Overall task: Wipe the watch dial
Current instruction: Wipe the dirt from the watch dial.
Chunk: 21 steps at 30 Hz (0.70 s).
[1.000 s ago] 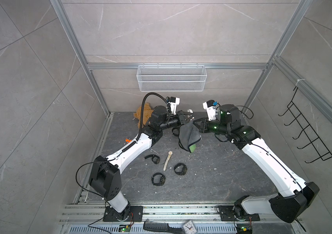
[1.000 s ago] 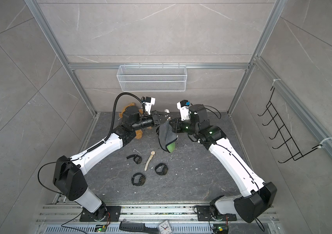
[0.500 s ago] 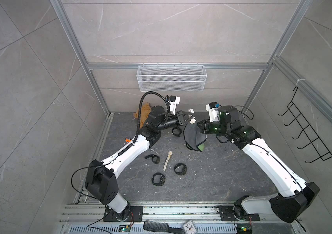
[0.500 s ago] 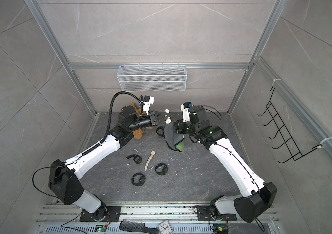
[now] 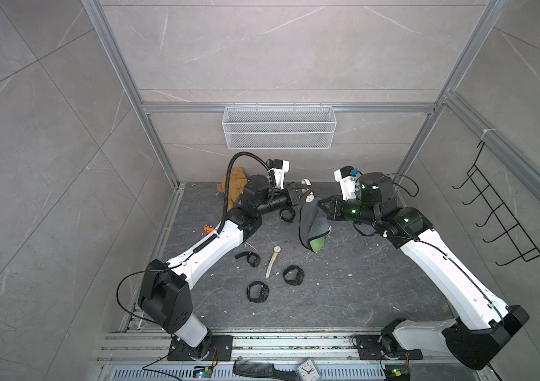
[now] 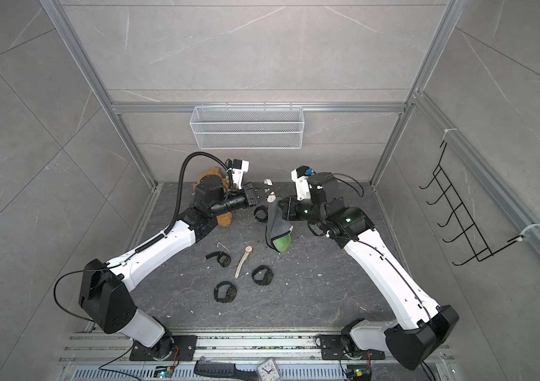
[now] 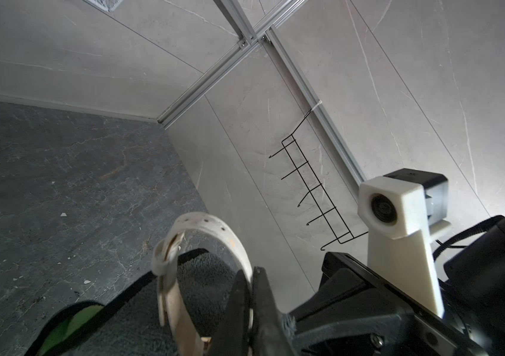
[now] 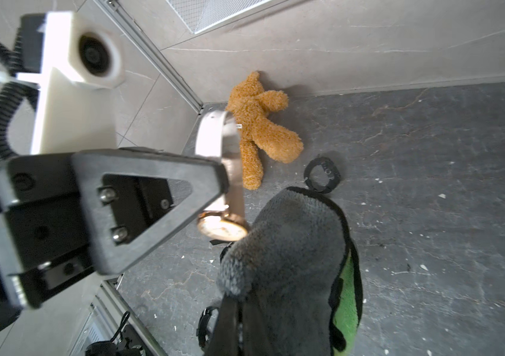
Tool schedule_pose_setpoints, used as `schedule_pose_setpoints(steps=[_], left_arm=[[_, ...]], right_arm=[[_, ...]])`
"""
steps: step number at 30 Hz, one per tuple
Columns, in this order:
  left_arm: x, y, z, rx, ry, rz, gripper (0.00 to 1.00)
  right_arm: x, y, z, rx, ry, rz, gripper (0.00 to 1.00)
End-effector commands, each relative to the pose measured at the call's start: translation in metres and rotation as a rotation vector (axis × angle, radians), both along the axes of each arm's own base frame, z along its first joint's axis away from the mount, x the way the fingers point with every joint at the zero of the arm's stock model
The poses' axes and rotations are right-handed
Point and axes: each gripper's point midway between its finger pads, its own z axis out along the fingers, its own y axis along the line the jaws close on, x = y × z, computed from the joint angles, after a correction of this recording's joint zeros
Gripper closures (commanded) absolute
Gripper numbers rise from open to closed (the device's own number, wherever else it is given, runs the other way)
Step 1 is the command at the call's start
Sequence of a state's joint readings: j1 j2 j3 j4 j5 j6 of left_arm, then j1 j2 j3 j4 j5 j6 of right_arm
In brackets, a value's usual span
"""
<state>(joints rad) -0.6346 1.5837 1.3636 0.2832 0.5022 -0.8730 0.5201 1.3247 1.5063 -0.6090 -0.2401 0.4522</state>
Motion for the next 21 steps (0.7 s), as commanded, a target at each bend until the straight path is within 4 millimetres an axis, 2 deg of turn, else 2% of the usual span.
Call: schedule_pose_setpoints(steps=[1,8,21], left_arm=[[-0.003,0.003,0.015,-0.018,-0.057,0.015,1.00],[-0.008,0.001,0.017,-0.034,-0.061,0.009,1.00],[-0.022,0.011,0.040,-0.077,-0.117,-0.004,1.00]], right_arm=[[0.002,0.017,0.020,0.056,-0.034,0.038,1.00],[0.009,0.033,0.018,0.060,-0.027,0.055,1.00],[0.026,0.029,0.003,0.013,-0.035,-0.008,1.00]])
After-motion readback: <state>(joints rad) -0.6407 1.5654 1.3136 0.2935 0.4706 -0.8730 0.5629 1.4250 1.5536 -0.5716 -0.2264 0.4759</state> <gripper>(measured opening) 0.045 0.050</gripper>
